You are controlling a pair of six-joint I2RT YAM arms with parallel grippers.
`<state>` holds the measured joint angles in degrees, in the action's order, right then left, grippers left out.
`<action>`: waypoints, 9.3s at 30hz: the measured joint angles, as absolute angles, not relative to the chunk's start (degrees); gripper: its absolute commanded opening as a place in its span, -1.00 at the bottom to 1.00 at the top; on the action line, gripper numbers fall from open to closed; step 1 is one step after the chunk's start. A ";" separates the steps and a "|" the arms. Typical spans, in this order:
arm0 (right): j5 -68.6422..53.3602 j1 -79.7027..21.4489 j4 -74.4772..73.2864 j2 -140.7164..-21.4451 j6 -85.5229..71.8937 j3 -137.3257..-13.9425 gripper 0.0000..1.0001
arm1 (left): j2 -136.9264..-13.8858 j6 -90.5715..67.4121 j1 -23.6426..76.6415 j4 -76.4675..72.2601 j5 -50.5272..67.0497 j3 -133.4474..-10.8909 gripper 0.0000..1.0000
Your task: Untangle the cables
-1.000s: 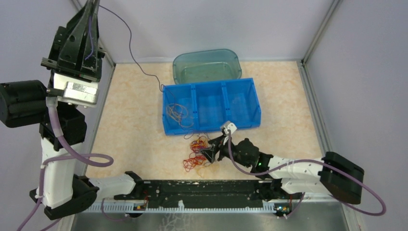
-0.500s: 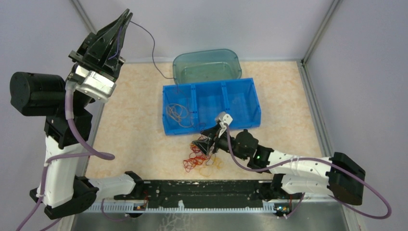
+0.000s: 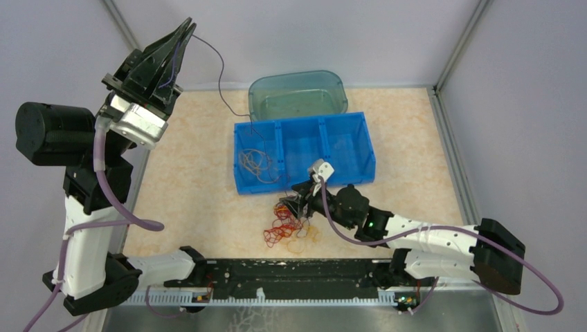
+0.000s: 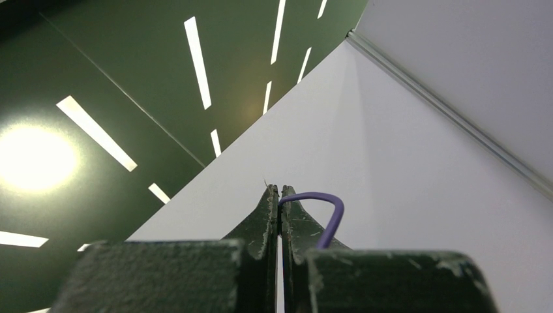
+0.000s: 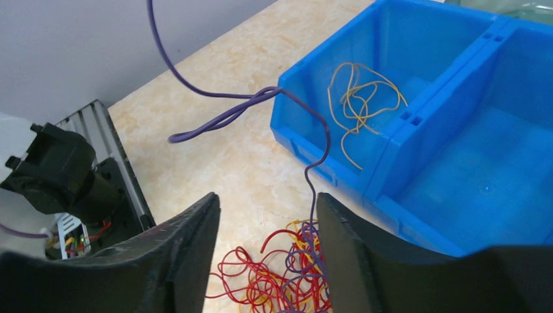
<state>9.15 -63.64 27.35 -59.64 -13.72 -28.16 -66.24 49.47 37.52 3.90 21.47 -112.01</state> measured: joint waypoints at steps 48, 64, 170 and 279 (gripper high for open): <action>-4.47 -57.08 35.09 -51.94 -19.64 -33.82 -1.00 | -58.57 20.18 37.52 33.12 43.72 -76.29 -0.34; -9.80 -57.08 35.88 -54.37 -23.20 -35.97 -1.00 | -59.55 21.30 37.52 36.56 50.89 -70.37 -0.02; 34.39 -55.22 10.76 -44.91 -16.97 -37.71 0.40 | -73.19 11.05 35.51 10.44 37.63 -107.20 -1.00; 14.59 -34.68 2.17 -71.75 -16.32 -46.13 0.29 | -87.31 25.43 22.13 36.42 21.89 -97.27 0.99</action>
<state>14.59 -34.68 2.17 -71.75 -16.32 -46.13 -87.31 25.43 22.13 36.42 21.89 -97.27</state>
